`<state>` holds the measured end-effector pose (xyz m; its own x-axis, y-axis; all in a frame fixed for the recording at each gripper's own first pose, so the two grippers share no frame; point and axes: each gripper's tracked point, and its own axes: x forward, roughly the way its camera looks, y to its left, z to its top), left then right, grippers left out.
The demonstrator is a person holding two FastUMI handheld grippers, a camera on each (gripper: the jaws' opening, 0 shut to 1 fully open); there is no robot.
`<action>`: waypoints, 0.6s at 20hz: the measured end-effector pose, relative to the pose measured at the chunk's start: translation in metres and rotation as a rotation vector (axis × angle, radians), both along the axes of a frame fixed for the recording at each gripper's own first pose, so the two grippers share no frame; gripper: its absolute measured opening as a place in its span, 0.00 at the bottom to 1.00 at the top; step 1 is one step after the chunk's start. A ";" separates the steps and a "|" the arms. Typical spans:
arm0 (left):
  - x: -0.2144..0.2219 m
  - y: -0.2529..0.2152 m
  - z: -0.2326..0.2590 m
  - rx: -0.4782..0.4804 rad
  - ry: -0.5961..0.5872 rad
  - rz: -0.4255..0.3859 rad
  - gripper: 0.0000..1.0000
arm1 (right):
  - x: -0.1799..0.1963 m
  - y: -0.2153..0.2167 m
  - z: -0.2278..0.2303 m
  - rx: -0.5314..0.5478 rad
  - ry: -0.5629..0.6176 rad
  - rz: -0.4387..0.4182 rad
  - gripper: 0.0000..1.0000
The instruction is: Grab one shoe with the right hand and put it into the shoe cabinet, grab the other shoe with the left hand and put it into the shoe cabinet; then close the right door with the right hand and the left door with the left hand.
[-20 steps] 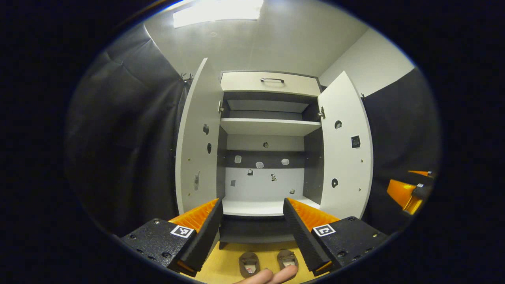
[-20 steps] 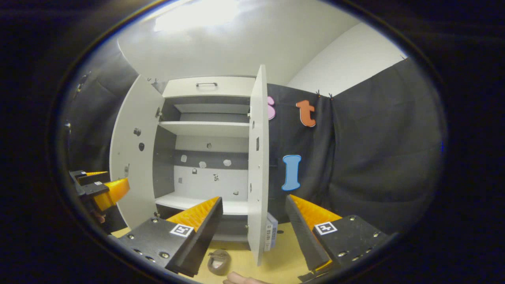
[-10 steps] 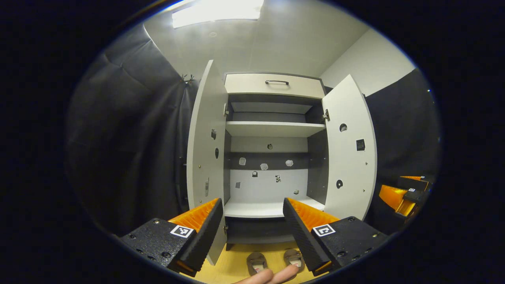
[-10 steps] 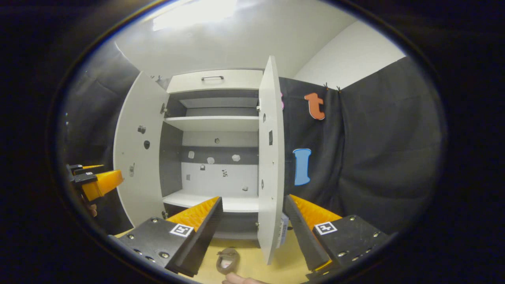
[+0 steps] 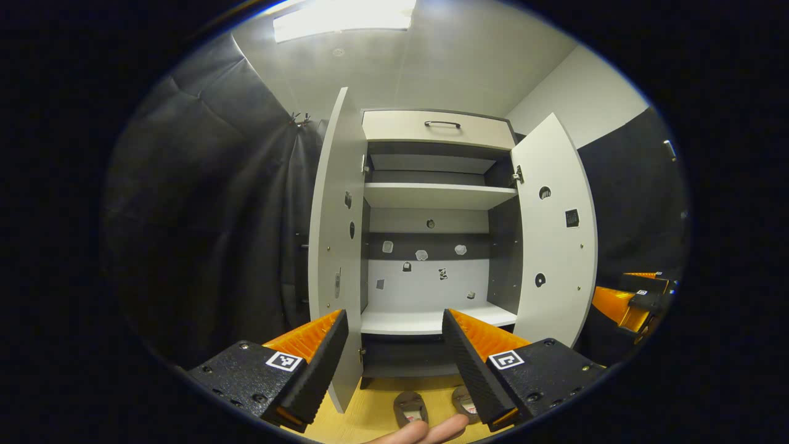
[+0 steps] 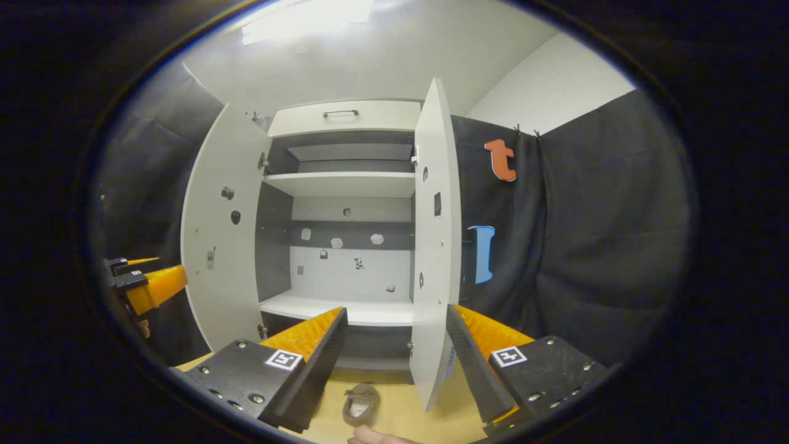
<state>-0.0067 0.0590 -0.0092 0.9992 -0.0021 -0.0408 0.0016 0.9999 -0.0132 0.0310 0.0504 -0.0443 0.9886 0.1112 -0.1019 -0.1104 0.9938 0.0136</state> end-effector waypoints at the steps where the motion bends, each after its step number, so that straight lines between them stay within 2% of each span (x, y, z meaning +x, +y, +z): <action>1: 0.000 0.000 -0.003 0.012 -0.001 -0.001 0.94 | 0.003 0.004 -0.008 0.000 0.006 0.002 0.96; 3: 0.002 0.002 -0.009 0.028 0.001 0.004 0.94 | 0.010 0.013 -0.025 0.001 0.020 0.012 0.94; 6: 0.000 0.004 -0.017 0.008 0.011 -0.003 0.94 | 0.023 0.030 -0.065 -0.014 0.063 0.025 0.96; 12: -0.003 0.015 -0.037 -0.032 0.016 0.029 0.94 | 0.040 0.076 -0.184 0.008 0.249 0.084 0.94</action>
